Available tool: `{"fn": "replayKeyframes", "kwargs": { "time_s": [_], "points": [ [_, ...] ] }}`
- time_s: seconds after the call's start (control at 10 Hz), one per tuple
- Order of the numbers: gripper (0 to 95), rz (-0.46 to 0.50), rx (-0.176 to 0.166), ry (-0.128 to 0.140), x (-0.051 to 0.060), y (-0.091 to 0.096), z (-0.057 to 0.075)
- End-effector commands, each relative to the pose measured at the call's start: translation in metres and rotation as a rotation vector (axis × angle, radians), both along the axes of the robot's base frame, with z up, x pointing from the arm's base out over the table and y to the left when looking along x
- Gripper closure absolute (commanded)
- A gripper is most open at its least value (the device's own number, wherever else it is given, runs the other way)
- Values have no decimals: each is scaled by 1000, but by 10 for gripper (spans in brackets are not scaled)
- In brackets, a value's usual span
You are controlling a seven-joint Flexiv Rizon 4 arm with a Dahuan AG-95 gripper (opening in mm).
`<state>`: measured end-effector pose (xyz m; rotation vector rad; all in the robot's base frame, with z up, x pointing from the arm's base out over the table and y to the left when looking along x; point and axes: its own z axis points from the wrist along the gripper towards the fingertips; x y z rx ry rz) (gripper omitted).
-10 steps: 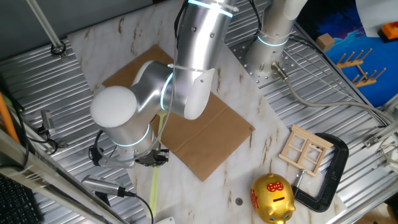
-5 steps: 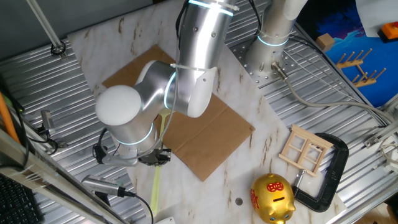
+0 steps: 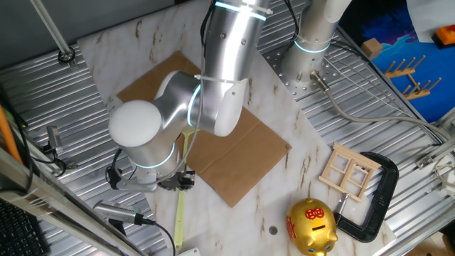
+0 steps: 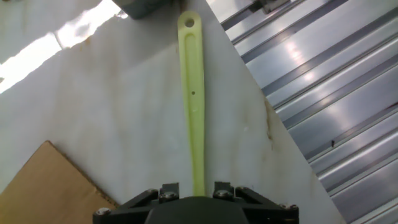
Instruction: Swat with a flyswatter
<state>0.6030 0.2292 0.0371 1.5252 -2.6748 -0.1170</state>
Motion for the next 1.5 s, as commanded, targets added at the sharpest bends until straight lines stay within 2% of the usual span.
{"fn": "replayKeyframes", "kwargs": {
  "time_s": [0.1,0.4,0.5,1.1,1.3,1.4,1.5],
  "points": [
    [950,-65,-9,7,-2,-5,4],
    [950,-62,-6,12,1,-26,14],
    [950,-60,-4,4,-1,-33,14],
    [950,-260,-31,29,-1,-33,14],
    [950,-263,-28,29,-1,-33,14],
    [950,-248,-28,31,3,-39,13],
    [950,-228,-25,32,13,-54,11]
  ]
}}
